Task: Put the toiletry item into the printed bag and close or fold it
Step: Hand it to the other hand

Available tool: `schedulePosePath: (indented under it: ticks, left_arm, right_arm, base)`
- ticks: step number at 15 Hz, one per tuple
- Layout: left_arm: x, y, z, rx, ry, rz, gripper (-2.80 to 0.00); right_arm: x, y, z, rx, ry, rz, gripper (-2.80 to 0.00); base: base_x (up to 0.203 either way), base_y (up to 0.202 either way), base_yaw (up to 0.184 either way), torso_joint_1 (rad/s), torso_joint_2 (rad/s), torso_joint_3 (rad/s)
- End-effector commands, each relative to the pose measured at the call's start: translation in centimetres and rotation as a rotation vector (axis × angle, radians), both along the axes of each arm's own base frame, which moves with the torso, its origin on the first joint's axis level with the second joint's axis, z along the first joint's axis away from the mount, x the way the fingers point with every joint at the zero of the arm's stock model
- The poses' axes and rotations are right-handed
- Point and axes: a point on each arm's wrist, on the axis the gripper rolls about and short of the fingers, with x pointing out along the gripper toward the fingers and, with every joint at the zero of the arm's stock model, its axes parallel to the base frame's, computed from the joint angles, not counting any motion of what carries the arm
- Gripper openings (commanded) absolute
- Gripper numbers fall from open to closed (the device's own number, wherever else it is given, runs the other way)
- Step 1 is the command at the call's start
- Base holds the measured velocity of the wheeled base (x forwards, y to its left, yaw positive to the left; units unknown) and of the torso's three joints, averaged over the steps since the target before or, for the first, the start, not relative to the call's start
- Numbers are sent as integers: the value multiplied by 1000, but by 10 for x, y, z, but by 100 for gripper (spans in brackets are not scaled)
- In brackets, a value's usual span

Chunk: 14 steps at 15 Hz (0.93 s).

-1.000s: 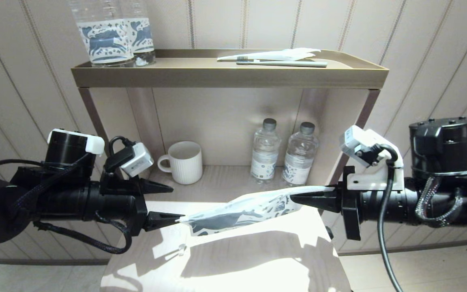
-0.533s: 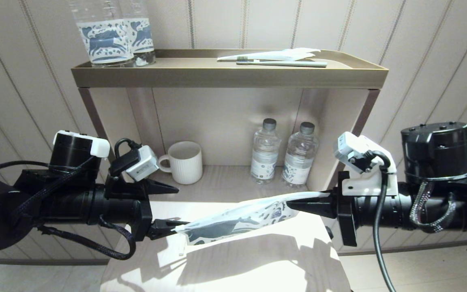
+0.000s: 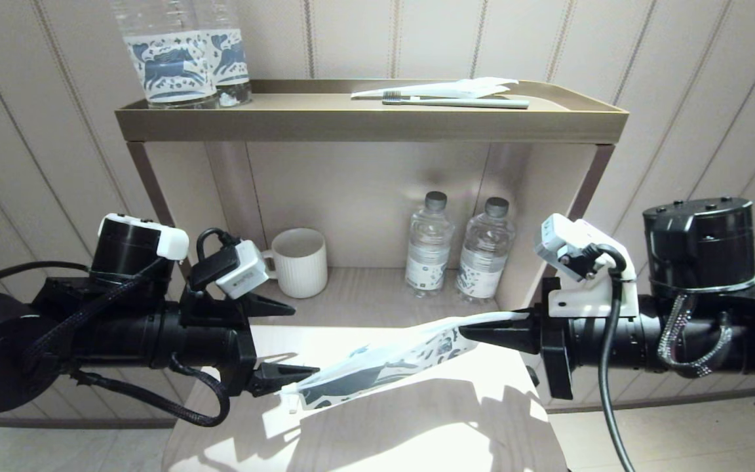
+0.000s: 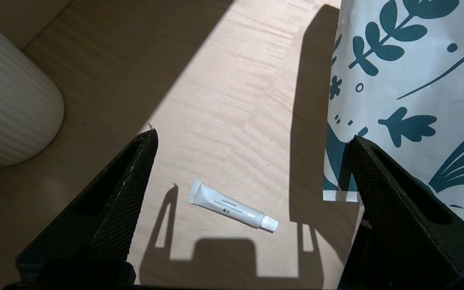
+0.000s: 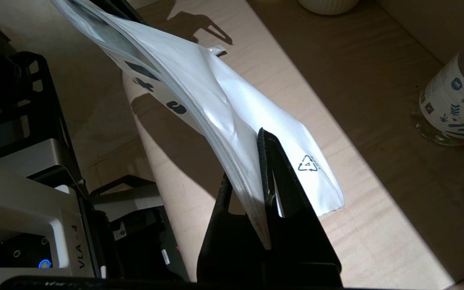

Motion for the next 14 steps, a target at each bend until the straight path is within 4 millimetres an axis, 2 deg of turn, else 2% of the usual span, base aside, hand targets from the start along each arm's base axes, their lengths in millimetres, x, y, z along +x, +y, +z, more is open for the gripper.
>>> schedulePosePath:
  ticks: [1, 7, 14]
  left_arm:
    - [-1, 0, 0, 2, -9, -5, 0]
    - [4, 7, 7, -22, -52, 32, 0]
    - [-1, 11, 10, -29, -52, 34, 0]
  right_arm:
    - [2, -1, 2, 3, -8, -4, -280]
    - [10, -14, 7, 9, -28, -64, -280]
    - [15, -16, 6, 8, -23, -78, -280]
  base:
    - [0, 0, 0, 0, 0, 0]
    - [0, 0, 0, 0, 0, 0]
    - [0, 0, 0, 0, 0, 0]
